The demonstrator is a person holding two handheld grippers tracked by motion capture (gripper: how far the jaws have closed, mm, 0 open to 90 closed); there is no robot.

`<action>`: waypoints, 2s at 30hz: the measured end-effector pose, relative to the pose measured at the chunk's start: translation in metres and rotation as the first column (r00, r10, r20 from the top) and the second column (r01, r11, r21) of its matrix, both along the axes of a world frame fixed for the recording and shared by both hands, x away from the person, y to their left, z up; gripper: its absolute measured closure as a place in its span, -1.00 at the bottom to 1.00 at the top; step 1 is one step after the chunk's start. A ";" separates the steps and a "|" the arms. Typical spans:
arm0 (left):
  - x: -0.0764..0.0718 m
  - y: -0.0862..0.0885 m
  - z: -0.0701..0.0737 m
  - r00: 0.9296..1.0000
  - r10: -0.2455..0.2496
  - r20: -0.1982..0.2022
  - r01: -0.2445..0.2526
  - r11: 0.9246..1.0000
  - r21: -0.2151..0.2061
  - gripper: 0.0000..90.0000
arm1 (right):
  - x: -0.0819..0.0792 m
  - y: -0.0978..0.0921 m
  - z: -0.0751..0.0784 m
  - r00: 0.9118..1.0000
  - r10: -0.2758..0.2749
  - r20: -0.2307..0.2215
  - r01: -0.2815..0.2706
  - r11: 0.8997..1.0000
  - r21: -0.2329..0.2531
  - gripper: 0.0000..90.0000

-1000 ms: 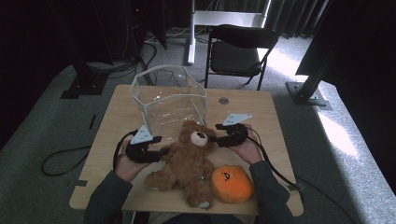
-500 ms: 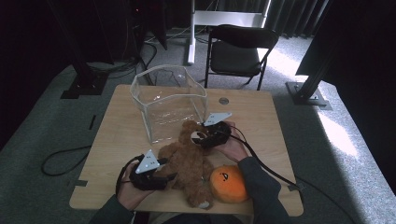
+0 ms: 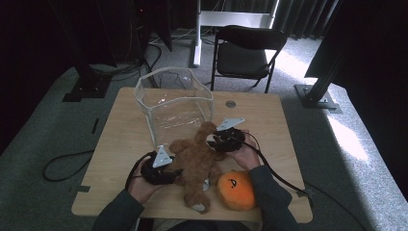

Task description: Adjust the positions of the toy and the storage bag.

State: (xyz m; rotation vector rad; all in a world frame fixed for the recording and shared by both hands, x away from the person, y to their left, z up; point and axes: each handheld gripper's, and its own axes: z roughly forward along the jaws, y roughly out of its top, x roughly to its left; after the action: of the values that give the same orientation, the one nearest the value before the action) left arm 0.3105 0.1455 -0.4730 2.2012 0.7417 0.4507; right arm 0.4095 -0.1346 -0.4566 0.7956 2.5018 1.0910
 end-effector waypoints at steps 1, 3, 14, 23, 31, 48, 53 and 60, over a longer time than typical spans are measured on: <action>0.010 -0.005 0.000 1.000 0.004 0.006 -0.004 1.000 0.005 -0.07 | -0.001 -0.005 0.000 1.000 -0.025 -0.010 0.025 1.000 0.001 0.03; 0.019 -0.013 0.001 1.000 0.001 0.022 -0.001 1.000 0.014 -0.07 | -0.003 -0.020 0.001 0.996 -0.089 -0.011 0.089 0.996 -0.005 0.02; 0.055 -0.058 0.004 0.997 -0.041 0.061 0.043 0.998 -0.036 -0.08 | -0.007 -0.076 0.000 0.952 -0.305 0.004 0.305 0.952 -0.008 0.02; 0.040 -0.071 0.025 0.987 -0.152 0.046 0.157 0.975 -0.154 -0.14 | -0.015 -0.110 0.001 0.908 -0.418 0.013 0.418 0.908 -0.035 0.06; 0.014 -0.106 0.032 0.921 -0.388 -0.027 0.371 0.897 -0.241 -0.20 | -0.017 -0.120 -0.001 0.901 -0.434 0.003 0.434 0.900 -0.035 0.06; 0.010 -0.150 -0.002 0.857 -0.479 -0.191 0.441 0.872 -0.211 0.34 | -0.017 -0.122 -0.004 0.903 -0.430 -0.008 0.430 0.903 -0.025 0.05; 0.008 -0.147 0.003 0.842 -0.511 -0.175 0.467 0.851 -0.240 0.58 | -0.017 -0.122 -0.004 0.904 -0.428 -0.013 0.428 0.904 -0.022 0.04; -0.001 -0.136 0.017 0.842 -0.518 -0.152 0.469 0.841 -0.269 0.71 | -0.016 -0.124 -0.005 0.905 -0.426 -0.016 0.426 0.905 -0.015 0.03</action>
State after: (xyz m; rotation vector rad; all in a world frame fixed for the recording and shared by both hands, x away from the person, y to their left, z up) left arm 0.3099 0.0091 -0.4558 2.1397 0.2820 -0.1389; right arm 0.3931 -0.2584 -0.4617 1.2785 2.1902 0.9126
